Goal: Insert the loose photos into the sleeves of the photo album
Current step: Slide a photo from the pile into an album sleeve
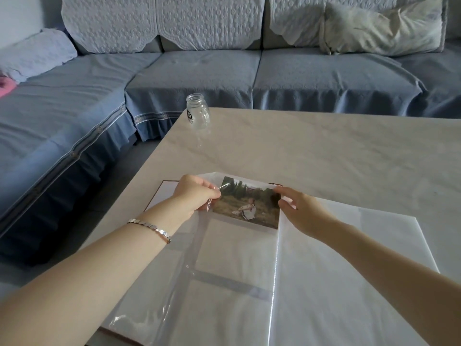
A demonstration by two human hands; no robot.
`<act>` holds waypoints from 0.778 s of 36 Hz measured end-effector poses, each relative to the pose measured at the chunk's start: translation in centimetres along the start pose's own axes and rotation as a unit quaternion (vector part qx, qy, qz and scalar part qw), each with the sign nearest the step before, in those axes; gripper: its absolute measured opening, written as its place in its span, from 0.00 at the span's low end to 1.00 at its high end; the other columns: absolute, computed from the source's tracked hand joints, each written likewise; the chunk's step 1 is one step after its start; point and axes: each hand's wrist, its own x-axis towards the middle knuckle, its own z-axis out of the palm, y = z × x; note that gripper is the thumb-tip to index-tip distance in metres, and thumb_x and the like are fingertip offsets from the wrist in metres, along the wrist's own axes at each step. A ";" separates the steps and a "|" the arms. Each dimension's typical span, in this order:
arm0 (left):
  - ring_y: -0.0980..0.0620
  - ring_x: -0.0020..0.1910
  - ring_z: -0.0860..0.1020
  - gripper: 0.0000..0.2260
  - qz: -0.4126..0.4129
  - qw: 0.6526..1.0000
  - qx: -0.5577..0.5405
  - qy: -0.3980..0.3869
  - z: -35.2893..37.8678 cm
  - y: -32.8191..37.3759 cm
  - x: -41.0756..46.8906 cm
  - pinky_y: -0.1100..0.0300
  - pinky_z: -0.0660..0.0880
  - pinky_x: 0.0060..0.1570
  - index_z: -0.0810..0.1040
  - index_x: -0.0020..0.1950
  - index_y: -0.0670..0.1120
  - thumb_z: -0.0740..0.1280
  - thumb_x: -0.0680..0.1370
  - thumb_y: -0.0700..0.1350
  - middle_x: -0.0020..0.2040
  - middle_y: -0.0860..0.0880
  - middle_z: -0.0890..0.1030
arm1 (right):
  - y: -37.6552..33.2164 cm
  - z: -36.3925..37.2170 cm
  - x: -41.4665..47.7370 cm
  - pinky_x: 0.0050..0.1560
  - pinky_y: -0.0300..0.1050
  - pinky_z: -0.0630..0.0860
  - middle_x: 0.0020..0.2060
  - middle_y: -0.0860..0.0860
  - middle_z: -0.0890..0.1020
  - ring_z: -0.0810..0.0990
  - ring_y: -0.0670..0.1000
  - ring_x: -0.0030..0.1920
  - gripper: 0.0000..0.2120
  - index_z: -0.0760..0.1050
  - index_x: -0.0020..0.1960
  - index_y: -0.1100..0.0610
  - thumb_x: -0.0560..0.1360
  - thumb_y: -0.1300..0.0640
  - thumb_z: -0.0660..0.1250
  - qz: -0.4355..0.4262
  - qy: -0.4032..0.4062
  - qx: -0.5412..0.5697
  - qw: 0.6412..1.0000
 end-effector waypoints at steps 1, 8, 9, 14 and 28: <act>0.49 0.30 0.74 0.08 0.014 1.000 0.002 0.009 0.1 0.0 -0.1 0.57 0.74 0.38 0.78 0.35 0.43 0.73 0.70 0.35 0.36 0.44 0.80 | 0.1 0.0 0.0 0.57 0.45 0.70 0.62 0.52 0.76 0.75 0.54 0.58 0.18 0.69 0.68 0.50 0.80 0.59 0.55 -0.001 -0.001 0.000 1.000; 0.52 0.27 0.73 0.08 0.084 0.993 -0.057 0.053 0.6 -0.3 -1.0 0.63 0.74 0.31 0.77 0.34 0.42 0.75 0.69 0.34 0.31 0.47 0.80 | 0.5 0.1 -0.4 0.58 0.39 0.66 0.67 0.47 0.72 0.72 0.52 0.63 0.19 0.68 0.69 0.51 0.80 0.61 0.56 -0.018 0.000 -0.009 1.000; 0.52 0.27 0.74 0.07 0.090 0.992 -0.061 0.058 0.6 -0.4 -1.1 0.64 0.74 0.30 0.78 0.35 0.41 0.74 0.69 0.34 0.32 0.46 0.80 | 0.6 0.1 -0.4 0.58 0.40 0.66 0.68 0.47 0.71 0.72 0.52 0.63 0.19 0.68 0.69 0.51 0.80 0.61 0.56 -0.020 0.002 -0.010 1.000; 0.49 0.33 0.78 0.07 0.133 0.986 -0.038 0.090 0.9 -1.0 -1.3 0.58 0.75 0.39 0.77 0.35 0.41 0.74 0.70 0.36 0.37 0.44 0.83 | 0.4 0.1 -0.5 0.61 0.42 0.67 0.68 0.47 0.71 0.72 0.53 0.63 0.18 0.68 0.69 0.51 0.80 0.60 0.55 -0.021 0.006 -0.010 1.000; 0.49 0.32 0.78 0.07 0.124 0.990 -0.004 0.073 1.1 -1.6 -0.9 0.53 0.78 0.37 0.73 0.38 0.41 0.70 0.74 0.37 0.32 0.48 0.80 | 0.0 0.7 -1.4 0.68 0.36 0.53 0.74 0.45 0.58 0.58 0.47 0.73 0.20 0.64 0.72 0.51 0.80 0.55 0.56 -0.063 0.002 -0.086 0.994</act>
